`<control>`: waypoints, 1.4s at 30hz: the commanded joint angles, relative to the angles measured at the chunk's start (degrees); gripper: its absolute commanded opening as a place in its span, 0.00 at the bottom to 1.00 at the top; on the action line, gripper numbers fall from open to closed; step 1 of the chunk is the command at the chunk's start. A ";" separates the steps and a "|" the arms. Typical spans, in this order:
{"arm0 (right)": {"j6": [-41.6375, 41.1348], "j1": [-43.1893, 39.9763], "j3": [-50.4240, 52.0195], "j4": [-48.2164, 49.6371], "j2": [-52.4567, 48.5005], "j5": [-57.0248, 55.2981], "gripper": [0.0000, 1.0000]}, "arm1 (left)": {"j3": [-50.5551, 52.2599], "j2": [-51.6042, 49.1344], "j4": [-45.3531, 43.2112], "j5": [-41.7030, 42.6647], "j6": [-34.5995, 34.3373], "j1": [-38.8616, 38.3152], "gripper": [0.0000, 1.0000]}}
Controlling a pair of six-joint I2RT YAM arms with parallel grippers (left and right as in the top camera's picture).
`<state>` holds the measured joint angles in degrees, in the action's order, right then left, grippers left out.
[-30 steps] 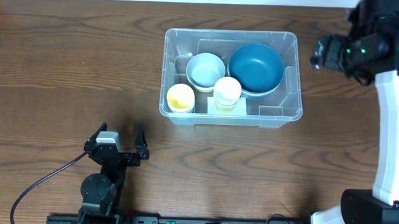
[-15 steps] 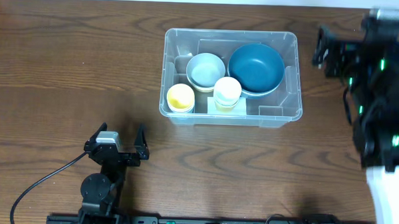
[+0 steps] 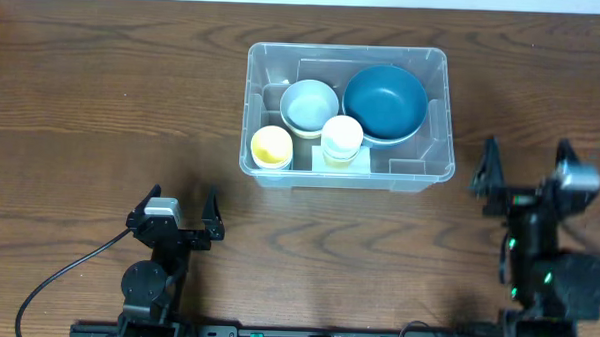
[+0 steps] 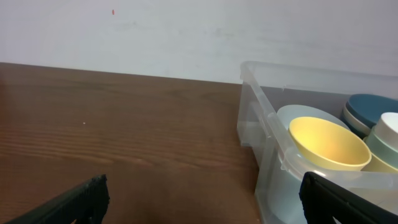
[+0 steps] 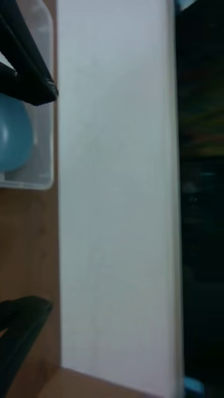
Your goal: Pack container
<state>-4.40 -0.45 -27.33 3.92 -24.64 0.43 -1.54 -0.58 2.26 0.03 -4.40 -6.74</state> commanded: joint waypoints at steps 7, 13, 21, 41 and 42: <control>0.66 -0.52 18.75 3.63 15.85 1.99 0.99 | 1.31 0.35 1.97 -0.44 0.74 0.35 0.98; 1.97 -0.52 23.74 3.56 20.02 1.97 0.99 | 1.31 0.35 1.97 -0.44 0.74 0.35 0.98; 4.42 -0.70 27.04 1.36 23.58 2.03 0.99 | 1.31 0.35 1.97 -0.44 0.74 0.35 0.98; 6.12 -0.74 27.02 -8.07 24.37 1.53 0.99 | 1.31 0.35 1.97 -0.44 0.74 0.35 0.98; 6.29 -0.72 27.02 -8.07 24.37 1.53 0.99 | 1.31 0.35 1.97 -0.44 0.74 0.35 0.98</control>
<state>0.36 -0.64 -0.43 -3.86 -0.69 1.93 -1.54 -0.58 2.26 0.05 -4.40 -6.74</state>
